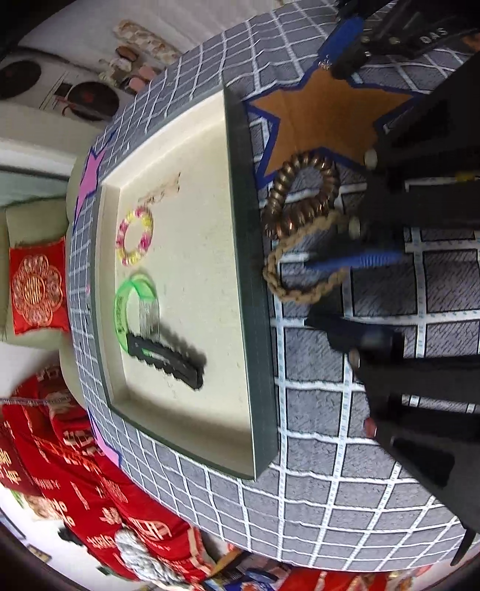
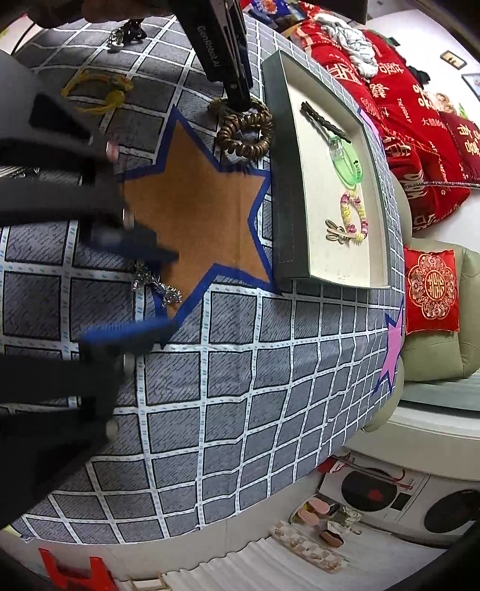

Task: Organize jewelry
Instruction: 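Grasp the beige braided bracelet with the left tool while the right tool grasps the silver chain, then carry the braided bracelet and silver chain into the tray with both tools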

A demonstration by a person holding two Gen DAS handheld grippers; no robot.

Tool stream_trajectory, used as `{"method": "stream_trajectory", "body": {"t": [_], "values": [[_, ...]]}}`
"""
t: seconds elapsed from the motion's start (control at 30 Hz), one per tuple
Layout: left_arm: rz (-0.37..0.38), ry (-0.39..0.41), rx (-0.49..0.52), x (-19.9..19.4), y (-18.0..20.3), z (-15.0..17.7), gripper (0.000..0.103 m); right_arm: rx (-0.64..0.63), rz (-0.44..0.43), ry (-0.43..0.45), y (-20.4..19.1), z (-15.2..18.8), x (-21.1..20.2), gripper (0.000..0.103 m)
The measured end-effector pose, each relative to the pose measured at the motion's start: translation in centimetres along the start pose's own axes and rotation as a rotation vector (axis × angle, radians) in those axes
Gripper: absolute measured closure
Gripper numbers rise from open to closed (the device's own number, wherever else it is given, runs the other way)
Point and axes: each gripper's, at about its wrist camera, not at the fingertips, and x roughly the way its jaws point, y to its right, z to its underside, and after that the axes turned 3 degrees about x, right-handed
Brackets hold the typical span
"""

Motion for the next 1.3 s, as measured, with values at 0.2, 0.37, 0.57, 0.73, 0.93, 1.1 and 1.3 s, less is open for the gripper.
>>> {"method": "stream_trajectory", "body": {"t": [0.2, 0.37, 0.57, 0.73, 0.93, 1.1, 1.3], "values": [[0.064, 0.008, -0.007, -0.8, -0.7, 0.6, 0.088, 0.012, -0.012, 0.004, 0.2, 0.2, -0.3, 0.087], [0.091, 0.036, -0.018, -2.3, -2.0, 0.8, 0.088, 0.03, -0.054, 0.012, 0.7, 0.2, -1.2, 0.087], [0.12, 0.084, -0.017, -4.9, -3.0, 1.1, 0.088, 0.049, -0.108, 0.018, 0.9, 0.1, -2.8, 0.087], [0.14, 0.126, -0.024, -7.0, -4.3, 1.3, 0.088, 0.066, -0.156, 0.024, 0.7, -0.4, -4.1, 0.087], [0.155, 0.167, -0.043, -8.7, -6.2, 0.5, 0.088, 0.063, -0.193, 0.044, -0.3, -2.0, -5.4, 0.087], [0.145, 0.196, -0.031, -9.5, -7.1, -0.4, 0.088, 0.057, -0.212, 0.059, -1.2, -3.8, -6.0, 0.087], [0.137, 0.221, -0.024, -9.9, -7.9, -1.8, 0.088, 0.05, -0.232, 0.078, -2.1, -6.4, -6.2, 0.087]]}}
